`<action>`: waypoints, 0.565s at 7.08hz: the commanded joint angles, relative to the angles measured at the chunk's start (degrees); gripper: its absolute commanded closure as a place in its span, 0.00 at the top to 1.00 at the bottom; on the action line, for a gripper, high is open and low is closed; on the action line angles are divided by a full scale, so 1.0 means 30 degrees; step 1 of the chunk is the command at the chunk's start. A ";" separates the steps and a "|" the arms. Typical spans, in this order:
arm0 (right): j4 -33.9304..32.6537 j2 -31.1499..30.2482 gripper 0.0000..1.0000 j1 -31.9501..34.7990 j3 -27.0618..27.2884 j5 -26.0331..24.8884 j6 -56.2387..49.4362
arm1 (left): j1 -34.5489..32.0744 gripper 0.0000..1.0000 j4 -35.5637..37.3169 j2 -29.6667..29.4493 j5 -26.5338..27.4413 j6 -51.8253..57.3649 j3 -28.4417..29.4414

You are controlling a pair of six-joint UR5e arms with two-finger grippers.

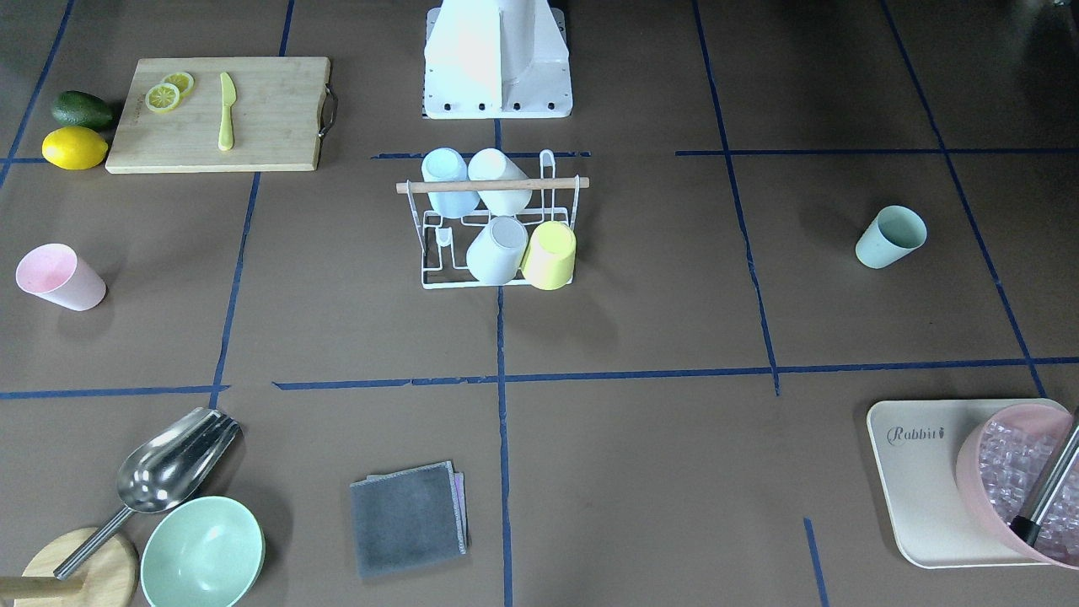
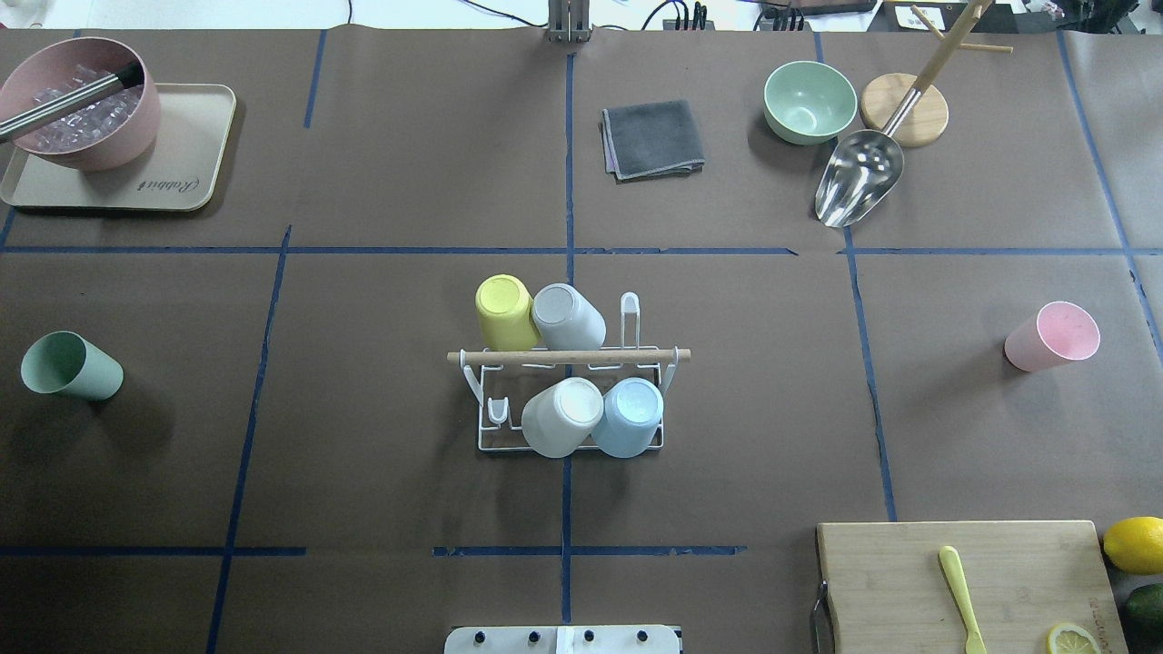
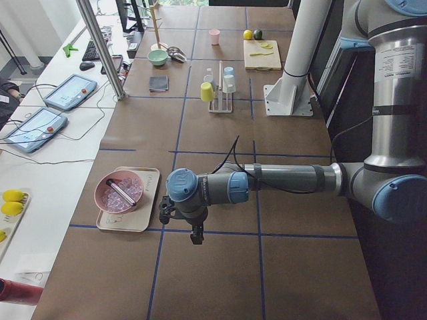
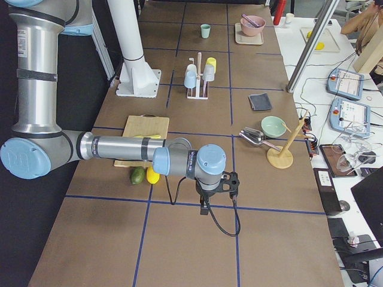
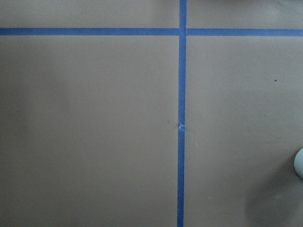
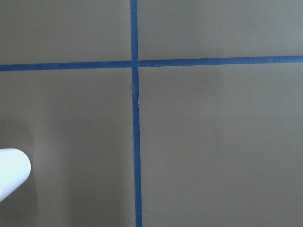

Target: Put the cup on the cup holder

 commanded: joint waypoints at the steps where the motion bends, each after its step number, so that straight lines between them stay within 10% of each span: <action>1: 0.0000 0.0000 1.00 0.0000 -0.0012 0.0016 0.0024 | 0.0000 1.00 -0.0019 0.0005 -0.0001 0.0044 0.0075; 4: 0.0000 0.0000 1.00 0.0000 -0.0012 0.0016 -0.0006 | 0.0000 1.00 -0.0018 -0.0053 -0.0001 -0.0043 0.0250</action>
